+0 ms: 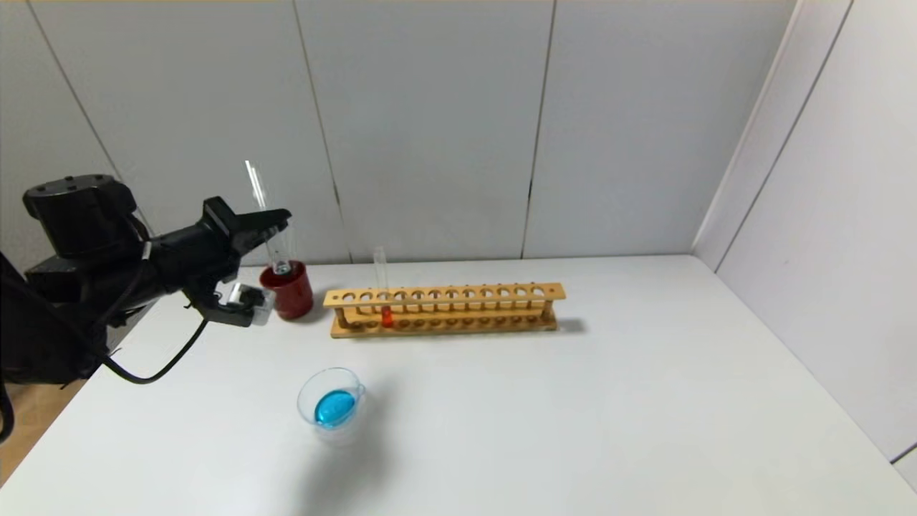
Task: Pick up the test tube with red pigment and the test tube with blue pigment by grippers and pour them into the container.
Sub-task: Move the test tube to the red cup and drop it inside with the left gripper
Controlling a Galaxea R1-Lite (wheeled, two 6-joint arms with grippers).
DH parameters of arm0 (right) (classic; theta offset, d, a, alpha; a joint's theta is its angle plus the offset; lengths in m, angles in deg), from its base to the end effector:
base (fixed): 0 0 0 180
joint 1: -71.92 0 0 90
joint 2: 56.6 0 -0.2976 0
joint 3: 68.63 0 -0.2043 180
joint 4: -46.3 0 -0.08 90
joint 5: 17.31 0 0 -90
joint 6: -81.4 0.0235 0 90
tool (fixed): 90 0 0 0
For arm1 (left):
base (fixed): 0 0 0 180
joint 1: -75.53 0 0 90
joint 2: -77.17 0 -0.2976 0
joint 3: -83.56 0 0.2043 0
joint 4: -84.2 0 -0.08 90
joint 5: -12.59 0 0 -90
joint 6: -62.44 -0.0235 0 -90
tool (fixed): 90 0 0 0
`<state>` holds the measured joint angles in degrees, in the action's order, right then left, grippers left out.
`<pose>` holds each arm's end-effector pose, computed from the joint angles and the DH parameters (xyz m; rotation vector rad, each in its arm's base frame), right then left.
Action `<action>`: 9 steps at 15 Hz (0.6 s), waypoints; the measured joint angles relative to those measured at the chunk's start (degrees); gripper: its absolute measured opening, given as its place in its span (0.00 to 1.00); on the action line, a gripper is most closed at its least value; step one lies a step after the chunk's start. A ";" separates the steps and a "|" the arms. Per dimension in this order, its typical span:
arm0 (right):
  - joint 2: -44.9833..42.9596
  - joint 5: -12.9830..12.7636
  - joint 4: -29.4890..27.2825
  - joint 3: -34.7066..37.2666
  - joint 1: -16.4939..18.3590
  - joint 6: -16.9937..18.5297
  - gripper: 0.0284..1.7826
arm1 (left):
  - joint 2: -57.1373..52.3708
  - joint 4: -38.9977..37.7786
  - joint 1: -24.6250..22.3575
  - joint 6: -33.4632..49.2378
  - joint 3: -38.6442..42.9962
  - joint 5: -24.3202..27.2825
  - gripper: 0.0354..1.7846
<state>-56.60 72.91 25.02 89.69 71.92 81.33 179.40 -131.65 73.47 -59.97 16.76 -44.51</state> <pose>-0.0043 0.0001 0.0762 -0.0012 -0.0070 0.0038 0.3295 -0.0009 0.1731 2.0776 -0.5768 -0.3072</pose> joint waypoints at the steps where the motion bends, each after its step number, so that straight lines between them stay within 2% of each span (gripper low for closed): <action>1: 0.00 0.00 0.00 0.00 0.00 0.00 0.98 | -1.40 0.28 -0.05 5.73 0.05 -4.35 0.18; 4: 0.00 0.00 0.00 0.00 0.00 0.00 0.98 | -6.18 5.77 -0.11 25.27 -0.37 -19.74 0.18; 5: 0.00 0.00 0.00 0.00 0.00 0.00 0.98 | -7.41 8.66 -0.30 31.67 -0.63 -23.20 0.18; 9: 0.00 -0.01 0.00 0.00 0.00 0.00 0.98 | -8.70 10.81 0.99 56.72 -3.30 -28.59 0.18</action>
<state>-56.60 72.89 25.02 89.69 71.92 81.33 170.69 -120.84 74.46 -3.25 13.46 -73.10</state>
